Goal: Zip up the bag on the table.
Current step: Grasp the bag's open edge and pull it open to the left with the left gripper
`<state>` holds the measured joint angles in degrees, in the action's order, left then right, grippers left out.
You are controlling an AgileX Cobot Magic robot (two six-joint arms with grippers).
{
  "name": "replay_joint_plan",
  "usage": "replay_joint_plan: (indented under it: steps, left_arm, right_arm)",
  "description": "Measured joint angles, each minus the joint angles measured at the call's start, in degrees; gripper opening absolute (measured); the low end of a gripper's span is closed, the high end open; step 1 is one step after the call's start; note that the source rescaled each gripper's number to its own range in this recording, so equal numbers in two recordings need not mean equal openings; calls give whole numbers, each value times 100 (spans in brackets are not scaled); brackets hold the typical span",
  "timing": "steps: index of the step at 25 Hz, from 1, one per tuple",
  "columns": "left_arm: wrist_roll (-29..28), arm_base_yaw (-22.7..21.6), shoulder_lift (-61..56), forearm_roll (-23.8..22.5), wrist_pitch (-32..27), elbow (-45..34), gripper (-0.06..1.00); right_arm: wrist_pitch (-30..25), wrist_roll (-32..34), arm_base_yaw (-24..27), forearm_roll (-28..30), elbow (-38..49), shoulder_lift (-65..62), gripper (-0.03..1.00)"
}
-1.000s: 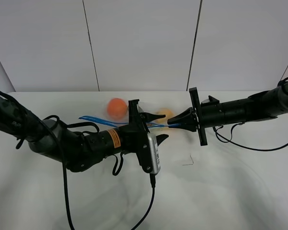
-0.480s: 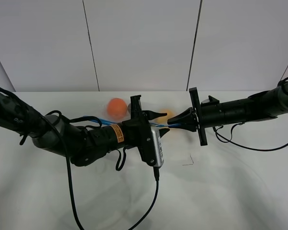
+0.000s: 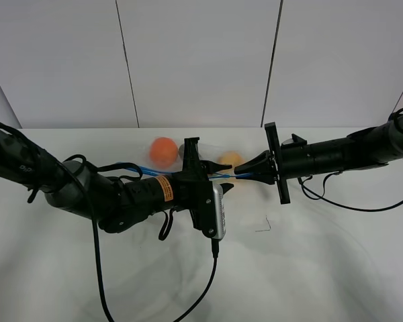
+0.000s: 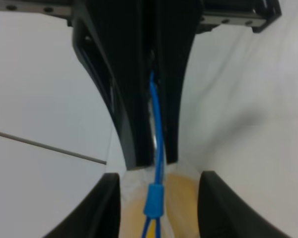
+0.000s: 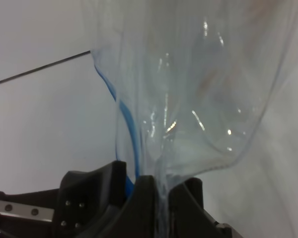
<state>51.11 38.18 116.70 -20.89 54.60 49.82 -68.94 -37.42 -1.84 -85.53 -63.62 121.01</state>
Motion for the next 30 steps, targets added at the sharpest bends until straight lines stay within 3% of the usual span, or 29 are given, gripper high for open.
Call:
replay_joint_plan:
  steps: [6, 12, 16, 26, 30]
  left_arm:
    - [5, -18, 0, 158, -24, 0, 27]
    - [5, -18, 0, 221, -27, 0, 18]
    - [5, -18, 0, 221, -55, 0, 2]
    - [5, -18, -12, 221, -20, -84, 0]
    - [-137, -24, -217, 215, -16, -276, 8]
  right_arm:
    - [0, 0, 0, 0, 0, 0, 0]
    - [0, 0, 0, 0, 0, 0, 0]
    - [0, 0, 0, 0, 0, 0, 0]
    - [-5, 0, -12, 19, 0, 0, 0]
    - [-73, 0, -45, 48, 0, 0, 0]
